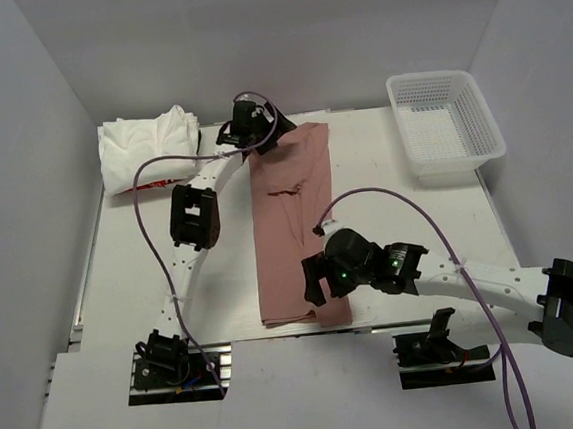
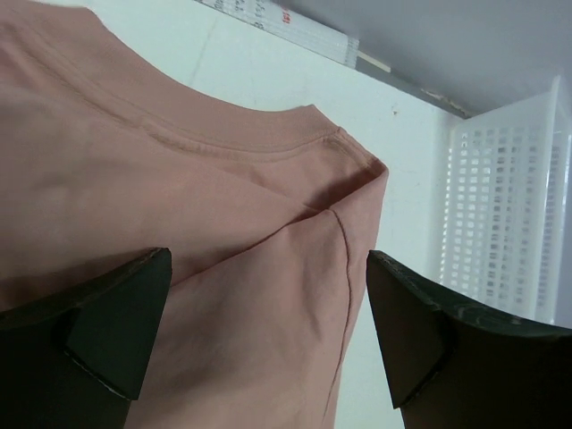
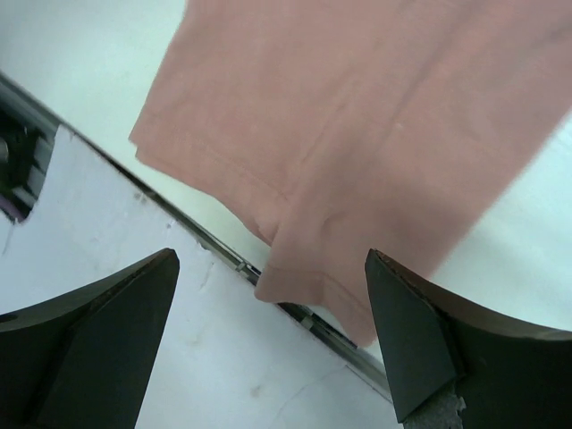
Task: Fold and stack the t-shirts
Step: Rotate the tshirt 90 degrees, then grab the bottom of the folded rectangular tshirt with both arms, then fold the folded rectangular tshirt in 1/3 of the way, then grab one side of the 2/3 rectangular tshirt with both arms
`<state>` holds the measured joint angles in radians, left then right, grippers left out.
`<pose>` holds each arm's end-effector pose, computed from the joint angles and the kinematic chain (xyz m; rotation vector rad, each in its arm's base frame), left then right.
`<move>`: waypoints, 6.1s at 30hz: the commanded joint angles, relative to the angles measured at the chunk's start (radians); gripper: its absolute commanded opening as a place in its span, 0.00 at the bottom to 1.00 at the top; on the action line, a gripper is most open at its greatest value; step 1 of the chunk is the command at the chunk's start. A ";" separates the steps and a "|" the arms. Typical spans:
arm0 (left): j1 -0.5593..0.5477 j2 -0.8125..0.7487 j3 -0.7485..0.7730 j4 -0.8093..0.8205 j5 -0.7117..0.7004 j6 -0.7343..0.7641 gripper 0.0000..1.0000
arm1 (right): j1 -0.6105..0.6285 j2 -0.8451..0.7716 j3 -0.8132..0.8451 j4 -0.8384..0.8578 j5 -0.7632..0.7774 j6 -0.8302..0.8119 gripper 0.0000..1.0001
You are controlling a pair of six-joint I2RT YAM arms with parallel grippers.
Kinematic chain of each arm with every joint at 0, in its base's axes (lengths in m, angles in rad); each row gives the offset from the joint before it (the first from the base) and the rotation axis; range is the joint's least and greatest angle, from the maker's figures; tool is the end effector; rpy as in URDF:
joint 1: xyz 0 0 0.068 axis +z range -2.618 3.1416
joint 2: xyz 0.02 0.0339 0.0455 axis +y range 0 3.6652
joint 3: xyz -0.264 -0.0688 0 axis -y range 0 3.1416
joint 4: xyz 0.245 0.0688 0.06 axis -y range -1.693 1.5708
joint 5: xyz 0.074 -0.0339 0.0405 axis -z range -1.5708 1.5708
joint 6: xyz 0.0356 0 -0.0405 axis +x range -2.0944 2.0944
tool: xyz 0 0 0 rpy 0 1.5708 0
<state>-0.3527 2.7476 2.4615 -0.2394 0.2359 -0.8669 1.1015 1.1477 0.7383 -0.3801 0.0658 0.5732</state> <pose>0.5693 -0.2184 0.1488 -0.4200 2.1965 -0.9528 0.1094 0.2106 0.2340 -0.6154 2.4039 0.7044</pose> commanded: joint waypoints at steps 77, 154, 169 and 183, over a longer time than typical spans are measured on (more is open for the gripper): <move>-0.473 -1.645 -1.909 -0.147 -0.049 -0.060 0.00 | -0.015 -0.109 -0.219 0.064 0.173 0.327 0.00; -0.089 -1.795 -1.773 -0.529 -0.311 -0.006 1.00 | -0.385 1.061 0.975 0.259 0.055 -0.249 0.90; -0.098 -1.535 -1.653 -0.304 -0.264 0.112 1.00 | -0.443 0.758 0.777 0.262 0.101 -0.219 0.90; -0.088 -1.041 -1.437 -0.071 -0.187 0.212 0.96 | -0.520 0.215 0.024 0.230 0.043 -0.021 0.90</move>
<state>-0.4461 1.6707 0.9863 -0.3626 0.0269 -0.6868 0.5888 1.4128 0.7795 -0.1673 0.1459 0.5110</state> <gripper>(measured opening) 0.967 0.905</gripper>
